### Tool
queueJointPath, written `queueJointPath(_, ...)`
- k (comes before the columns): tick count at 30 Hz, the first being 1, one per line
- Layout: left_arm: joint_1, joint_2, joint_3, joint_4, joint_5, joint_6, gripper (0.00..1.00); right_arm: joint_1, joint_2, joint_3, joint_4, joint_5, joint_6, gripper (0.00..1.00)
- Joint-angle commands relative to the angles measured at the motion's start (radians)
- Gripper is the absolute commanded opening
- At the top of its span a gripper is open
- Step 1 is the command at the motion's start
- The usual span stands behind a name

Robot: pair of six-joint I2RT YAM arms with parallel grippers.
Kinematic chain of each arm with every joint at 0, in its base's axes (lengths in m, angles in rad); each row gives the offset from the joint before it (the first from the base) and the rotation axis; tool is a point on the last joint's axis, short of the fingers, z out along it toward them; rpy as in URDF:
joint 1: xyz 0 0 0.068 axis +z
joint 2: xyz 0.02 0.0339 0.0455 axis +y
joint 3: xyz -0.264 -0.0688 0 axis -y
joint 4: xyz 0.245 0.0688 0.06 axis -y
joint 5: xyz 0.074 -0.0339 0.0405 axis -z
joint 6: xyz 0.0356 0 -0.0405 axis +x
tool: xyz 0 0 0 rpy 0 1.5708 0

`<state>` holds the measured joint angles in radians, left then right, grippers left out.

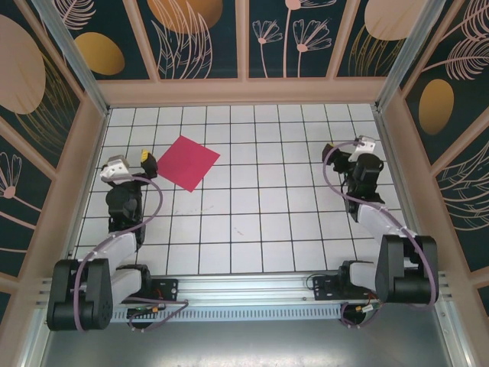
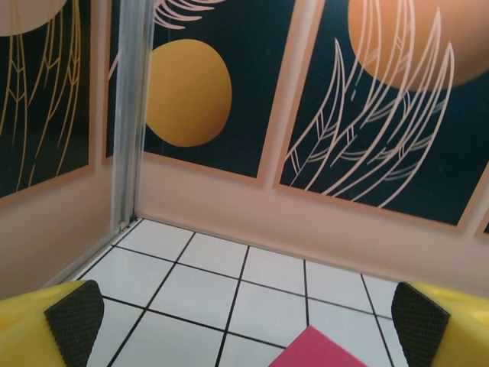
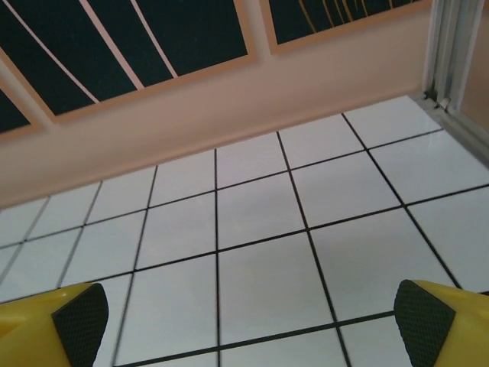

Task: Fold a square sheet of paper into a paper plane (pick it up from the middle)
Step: Move the square sheet of paper to the center of the table.

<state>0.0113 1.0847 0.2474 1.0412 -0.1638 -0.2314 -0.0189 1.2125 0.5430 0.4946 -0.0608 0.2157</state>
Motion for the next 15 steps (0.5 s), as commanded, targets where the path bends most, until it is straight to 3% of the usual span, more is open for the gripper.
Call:
queueJointPath(1, 0.006, -0.036, 0.107, -0.326, -0.019, -0.186, 0.99, -0.001, -0.015, 0.095, -0.404, -0.094, 0.249, 0.99)
queueJointPath(3, 0.006, -0.010, 0.181, -0.450, 0.057, -0.267, 0.99, 0.005, 0.009, 0.087, -0.396, -0.277, 0.255, 0.98)
queueJointPath(5, 0.006, 0.054, 0.253, -0.516, 0.197, -0.315, 0.99, 0.022, 0.017, 0.071, -0.374, -0.367, 0.287, 0.94)
queueJointPath(9, -0.004, 0.275, 0.441, -0.627, 0.547, -0.423, 0.93, 0.140, -0.006, 0.055, -0.370, -0.323, 0.293, 0.95)
queueJointPath(10, -0.019, 0.321, 0.479, -0.669, 0.569, -0.416, 0.92, 0.171, -0.004, 0.060, -0.376, -0.308, 0.287, 0.95)
queueJointPath(15, -0.143, 0.478, 0.635, -0.915, 0.417, -0.310, 0.95, 0.301, 0.049, 0.095, -0.420, -0.201, 0.277, 0.95)
